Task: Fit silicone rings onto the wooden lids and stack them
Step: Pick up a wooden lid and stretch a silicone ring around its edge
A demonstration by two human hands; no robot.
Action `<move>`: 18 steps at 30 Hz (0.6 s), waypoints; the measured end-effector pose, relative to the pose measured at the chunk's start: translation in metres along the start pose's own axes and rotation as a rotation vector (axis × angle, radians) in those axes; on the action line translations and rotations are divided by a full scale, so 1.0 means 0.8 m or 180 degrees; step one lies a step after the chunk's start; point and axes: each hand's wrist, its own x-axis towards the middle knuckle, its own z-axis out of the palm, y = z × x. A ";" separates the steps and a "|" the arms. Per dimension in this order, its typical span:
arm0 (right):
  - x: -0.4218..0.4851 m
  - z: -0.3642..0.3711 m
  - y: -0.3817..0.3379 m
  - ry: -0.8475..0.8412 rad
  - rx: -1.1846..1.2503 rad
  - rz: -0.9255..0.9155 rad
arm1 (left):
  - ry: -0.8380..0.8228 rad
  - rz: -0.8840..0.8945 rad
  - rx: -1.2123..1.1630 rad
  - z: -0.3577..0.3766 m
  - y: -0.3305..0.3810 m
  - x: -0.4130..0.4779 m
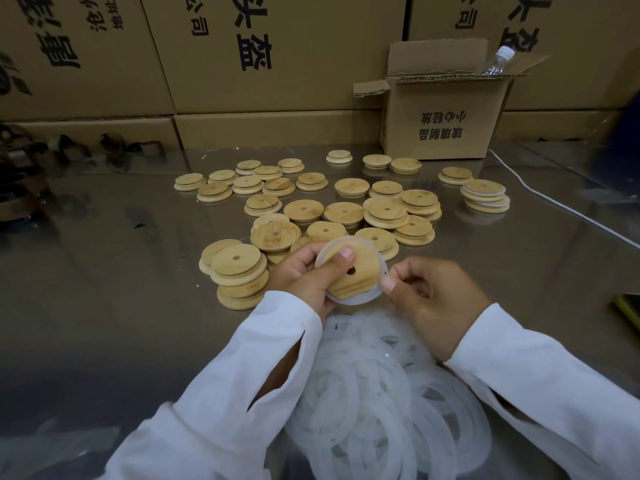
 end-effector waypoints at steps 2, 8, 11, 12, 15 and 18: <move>-0.001 0.002 -0.001 -0.0080 -0.0052 0.0000 | 0.0032 -0.0040 -0.0033 0.000 0.000 0.001; -0.001 -0.001 -0.001 -0.0069 0.0424 0.0061 | -0.0181 -0.0079 -0.0165 0.000 0.004 0.001; 0.001 -0.003 -0.003 -0.0024 0.0778 0.0064 | -0.0224 -0.0194 -0.0377 0.001 0.007 0.001; 0.001 -0.004 -0.003 0.0015 0.0891 0.0048 | -0.0228 -0.0234 -0.0436 0.001 0.007 0.001; 0.001 -0.003 -0.005 0.0173 0.1119 0.0028 | -0.0203 -0.0324 -0.0615 0.001 0.009 0.001; 0.004 -0.002 -0.005 0.0291 0.1406 0.0174 | -0.0236 -0.0358 -0.0633 0.001 0.010 -0.001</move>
